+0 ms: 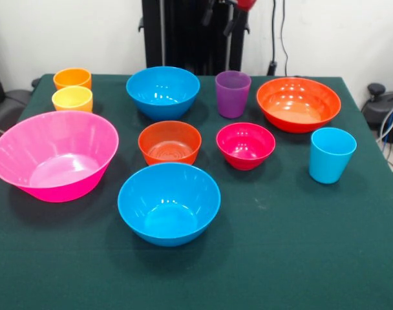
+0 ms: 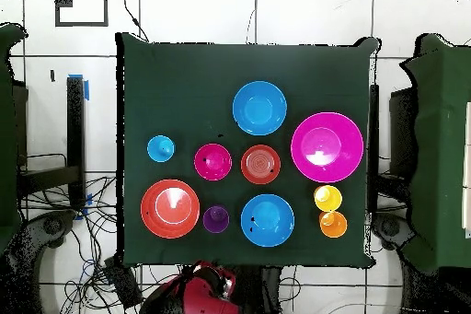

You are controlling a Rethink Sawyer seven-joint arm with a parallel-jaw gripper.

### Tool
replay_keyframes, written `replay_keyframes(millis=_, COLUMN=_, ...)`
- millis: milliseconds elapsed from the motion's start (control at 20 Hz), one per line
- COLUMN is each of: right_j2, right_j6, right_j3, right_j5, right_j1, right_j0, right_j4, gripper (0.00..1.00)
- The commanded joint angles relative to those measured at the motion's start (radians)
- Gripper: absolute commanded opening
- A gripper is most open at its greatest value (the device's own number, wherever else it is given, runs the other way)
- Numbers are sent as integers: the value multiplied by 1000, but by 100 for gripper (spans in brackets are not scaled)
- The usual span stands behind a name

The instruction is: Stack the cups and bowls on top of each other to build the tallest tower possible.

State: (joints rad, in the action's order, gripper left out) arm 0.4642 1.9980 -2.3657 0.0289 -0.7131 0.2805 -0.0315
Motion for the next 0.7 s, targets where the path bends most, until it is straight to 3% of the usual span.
replay_keyframes(millis=50, right_j2=-112, right_j6=62, right_j3=93, right_j5=-42, right_j1=-49, right_j0=-68, right_j4=52, gripper=100)
replay_keyframes(millis=350, right_j2=-243, right_j6=143, right_j3=77, right_j5=184, right_j1=41, right_j0=-159, right_j4=89, gripper=100)
replay_keyframes(millis=700, right_j2=-276, right_j6=192, right_j3=86, right_j5=322, right_j1=148, right_j0=-158, right_j4=61, gripper=100)
